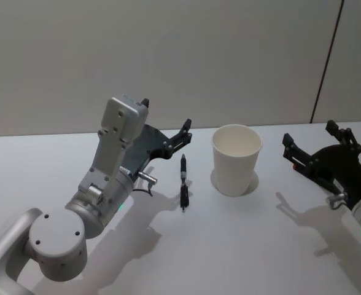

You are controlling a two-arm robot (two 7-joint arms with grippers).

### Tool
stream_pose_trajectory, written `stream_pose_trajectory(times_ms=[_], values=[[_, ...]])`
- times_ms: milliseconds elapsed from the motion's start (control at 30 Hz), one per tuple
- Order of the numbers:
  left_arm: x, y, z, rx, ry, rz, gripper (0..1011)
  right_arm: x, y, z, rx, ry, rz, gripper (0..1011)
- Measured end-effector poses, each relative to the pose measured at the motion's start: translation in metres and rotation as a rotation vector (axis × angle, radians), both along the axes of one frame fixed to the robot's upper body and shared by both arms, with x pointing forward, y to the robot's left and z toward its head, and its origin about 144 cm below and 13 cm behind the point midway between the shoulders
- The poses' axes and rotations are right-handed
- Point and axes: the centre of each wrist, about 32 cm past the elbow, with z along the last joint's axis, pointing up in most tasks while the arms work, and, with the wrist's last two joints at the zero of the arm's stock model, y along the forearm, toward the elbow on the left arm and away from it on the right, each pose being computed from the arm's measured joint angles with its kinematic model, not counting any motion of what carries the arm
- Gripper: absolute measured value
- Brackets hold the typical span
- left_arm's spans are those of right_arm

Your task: Place the pen into the pen holder.

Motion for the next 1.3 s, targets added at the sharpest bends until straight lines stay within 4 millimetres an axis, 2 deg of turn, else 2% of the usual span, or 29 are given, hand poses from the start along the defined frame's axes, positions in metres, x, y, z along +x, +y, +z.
stream_pose_trajectory(times_ms=[1300], values=[[0.0000, 0.0000, 0.0000, 0.000, 0.000, 0.000, 1001, 0.0000, 0.0000, 0.0000, 0.000, 0.000, 0.000, 1001]])
